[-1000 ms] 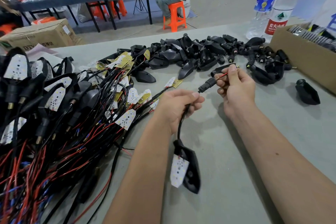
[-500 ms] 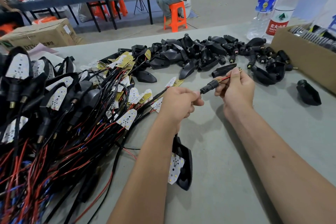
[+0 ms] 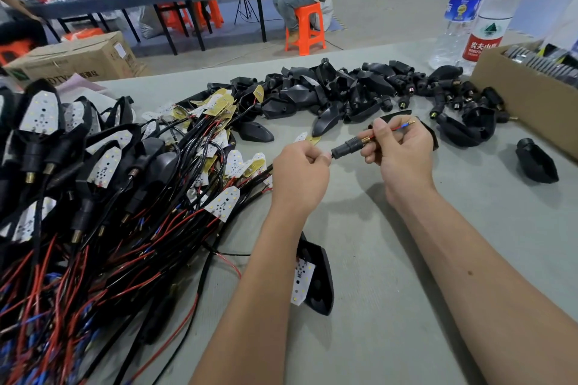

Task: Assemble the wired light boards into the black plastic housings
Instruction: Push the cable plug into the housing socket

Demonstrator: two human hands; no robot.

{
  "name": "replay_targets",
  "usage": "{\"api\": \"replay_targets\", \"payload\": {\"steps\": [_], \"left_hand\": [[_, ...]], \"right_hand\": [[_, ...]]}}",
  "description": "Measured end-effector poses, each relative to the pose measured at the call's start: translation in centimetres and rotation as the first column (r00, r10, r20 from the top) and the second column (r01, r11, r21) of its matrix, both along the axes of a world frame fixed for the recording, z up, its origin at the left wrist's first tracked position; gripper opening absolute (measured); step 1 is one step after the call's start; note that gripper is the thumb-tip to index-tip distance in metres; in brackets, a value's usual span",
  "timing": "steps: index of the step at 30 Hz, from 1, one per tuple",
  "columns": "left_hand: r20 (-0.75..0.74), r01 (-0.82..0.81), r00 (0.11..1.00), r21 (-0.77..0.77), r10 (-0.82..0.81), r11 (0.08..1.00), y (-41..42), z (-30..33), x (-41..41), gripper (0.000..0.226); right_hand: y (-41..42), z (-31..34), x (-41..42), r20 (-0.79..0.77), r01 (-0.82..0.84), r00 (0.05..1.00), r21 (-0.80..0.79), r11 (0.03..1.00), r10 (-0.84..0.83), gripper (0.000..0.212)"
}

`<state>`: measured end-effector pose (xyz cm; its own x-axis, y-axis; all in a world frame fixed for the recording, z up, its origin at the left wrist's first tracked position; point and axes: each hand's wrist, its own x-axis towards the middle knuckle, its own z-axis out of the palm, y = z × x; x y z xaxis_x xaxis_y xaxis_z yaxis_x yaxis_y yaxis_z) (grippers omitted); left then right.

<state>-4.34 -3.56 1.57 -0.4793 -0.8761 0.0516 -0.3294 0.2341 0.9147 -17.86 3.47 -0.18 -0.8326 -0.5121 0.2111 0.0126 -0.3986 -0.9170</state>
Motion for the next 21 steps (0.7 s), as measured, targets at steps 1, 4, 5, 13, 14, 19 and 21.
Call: {"api": "replay_targets", "payload": {"steps": [1,4,5,13,14,19,21], "left_hand": [[-0.027,0.033,0.999,0.042,-0.032,0.999,-0.07,0.09,0.15,0.019],[-0.175,0.118,0.981,0.224,-0.079,0.967,0.04,0.53,0.20,0.021],[-0.173,0.109,0.982,0.222,-0.071,0.969,0.06,0.57,0.17,0.022],[-0.201,0.049,0.980,0.216,-0.005,0.975,0.25,0.84,0.28,0.012],[-0.229,0.064,0.973,0.260,-0.003,0.963,0.41,1.01,0.26,0.010],[-0.180,0.176,0.973,0.168,-0.146,0.970,0.53,1.04,0.59,0.010],[-0.152,0.194,0.974,0.177,-0.168,0.965,0.45,1.01,0.80,0.006]], "right_hand": [[-0.06,0.00,-0.01,0.023,0.011,1.000,0.005,1.000,-0.011,0.013],[-0.16,0.16,-0.07,0.198,-0.005,0.980,-0.024,1.000,0.010,0.011],[-0.11,0.22,-0.07,0.240,-0.028,0.970,-0.042,0.999,0.038,0.014],[-0.09,0.39,0.35,0.287,-0.237,0.919,-0.151,0.960,0.272,0.008],[-0.07,0.36,0.40,0.284,-0.238,0.921,-0.136,0.962,0.268,0.009],[0.08,0.13,0.27,0.217,-0.178,0.958,-0.054,0.983,0.185,0.016],[0.12,-0.02,-0.18,0.242,-0.090,0.965,-0.055,0.994,0.101,0.014]]}}
